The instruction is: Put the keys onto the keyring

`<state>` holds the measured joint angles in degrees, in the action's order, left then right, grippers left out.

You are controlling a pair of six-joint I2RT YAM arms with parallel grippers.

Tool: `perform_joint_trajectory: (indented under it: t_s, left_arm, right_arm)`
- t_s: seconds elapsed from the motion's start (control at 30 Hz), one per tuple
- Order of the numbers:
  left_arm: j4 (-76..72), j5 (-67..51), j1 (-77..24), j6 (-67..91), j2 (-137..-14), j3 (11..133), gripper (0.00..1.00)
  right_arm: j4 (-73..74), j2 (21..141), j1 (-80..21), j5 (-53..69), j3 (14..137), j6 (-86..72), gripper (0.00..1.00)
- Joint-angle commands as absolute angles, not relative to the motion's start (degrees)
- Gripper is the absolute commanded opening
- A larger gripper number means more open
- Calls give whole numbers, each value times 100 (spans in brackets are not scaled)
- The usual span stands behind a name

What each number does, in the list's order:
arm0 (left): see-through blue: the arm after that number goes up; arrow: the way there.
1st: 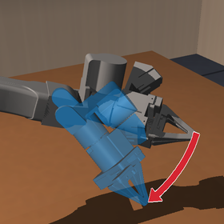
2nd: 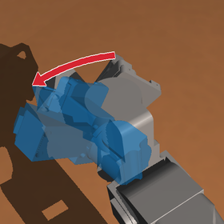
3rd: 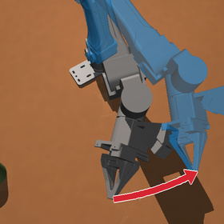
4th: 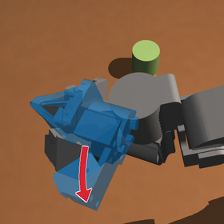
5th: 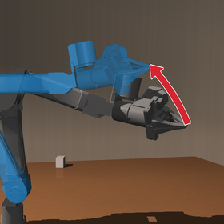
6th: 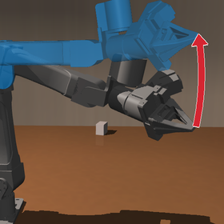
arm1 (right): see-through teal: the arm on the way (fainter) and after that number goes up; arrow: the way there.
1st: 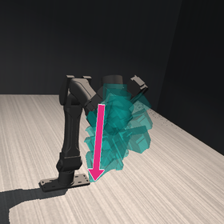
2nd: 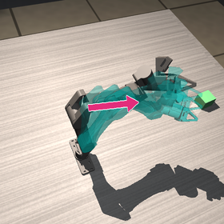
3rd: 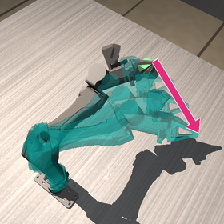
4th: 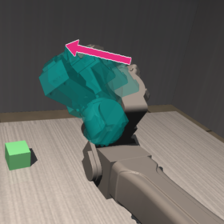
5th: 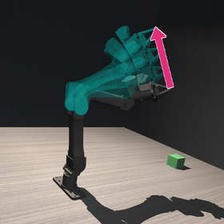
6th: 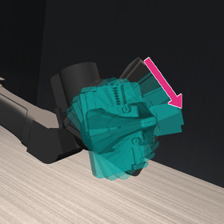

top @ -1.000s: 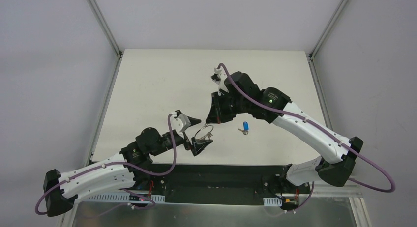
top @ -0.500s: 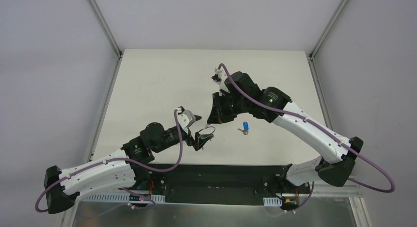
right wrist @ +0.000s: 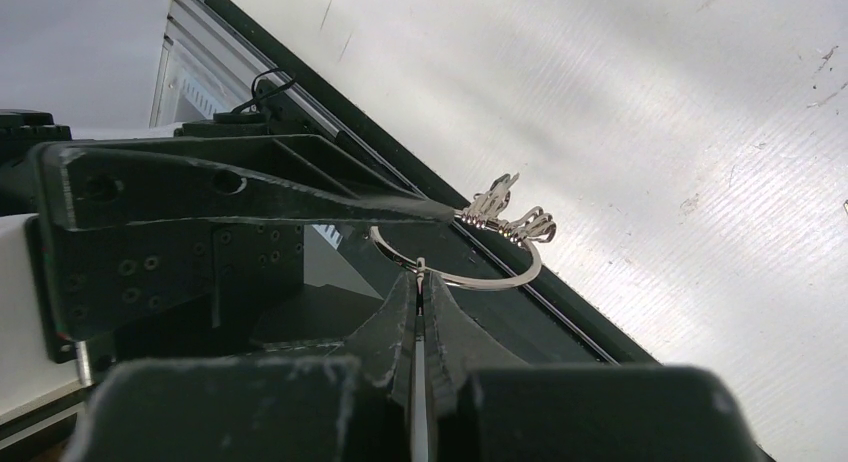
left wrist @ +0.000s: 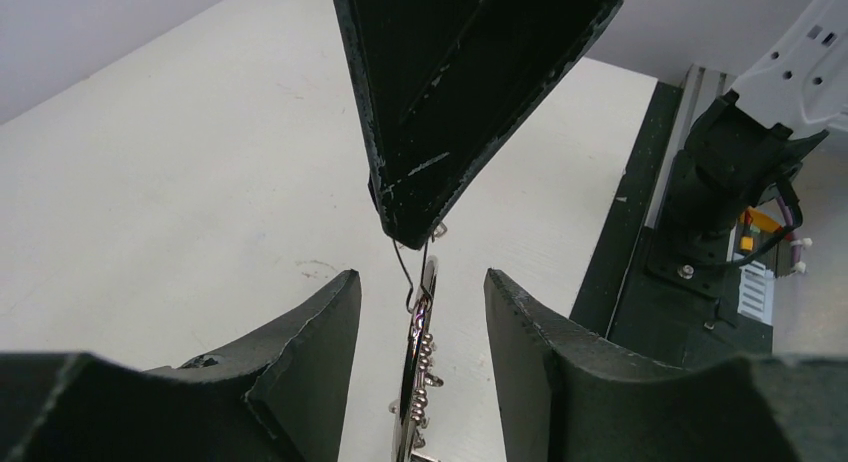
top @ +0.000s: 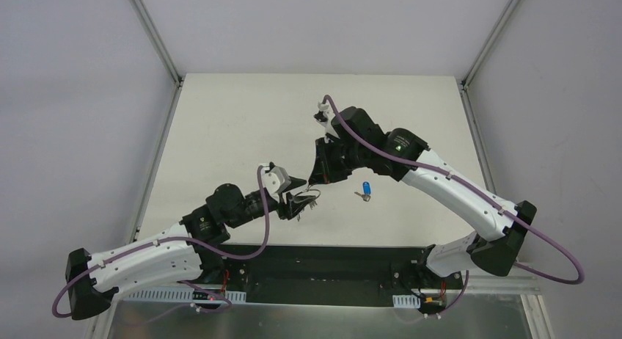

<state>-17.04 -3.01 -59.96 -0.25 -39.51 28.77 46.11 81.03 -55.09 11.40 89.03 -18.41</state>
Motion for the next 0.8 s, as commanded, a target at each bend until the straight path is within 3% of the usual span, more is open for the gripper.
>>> perform_joint_trajectory:
  t_s: [0.0,0.77]
  left_arm:
    - [-2212,-395,-5997,-59,-3715,2780,46]
    - [-2329,-414,-6002,-124,-3848,2795,31]
  right_arm:
    - [4588,8076,-5494,1142,9176,-1835,0]
    - [4542,8027,-5502,1239,9149,-1863,0]
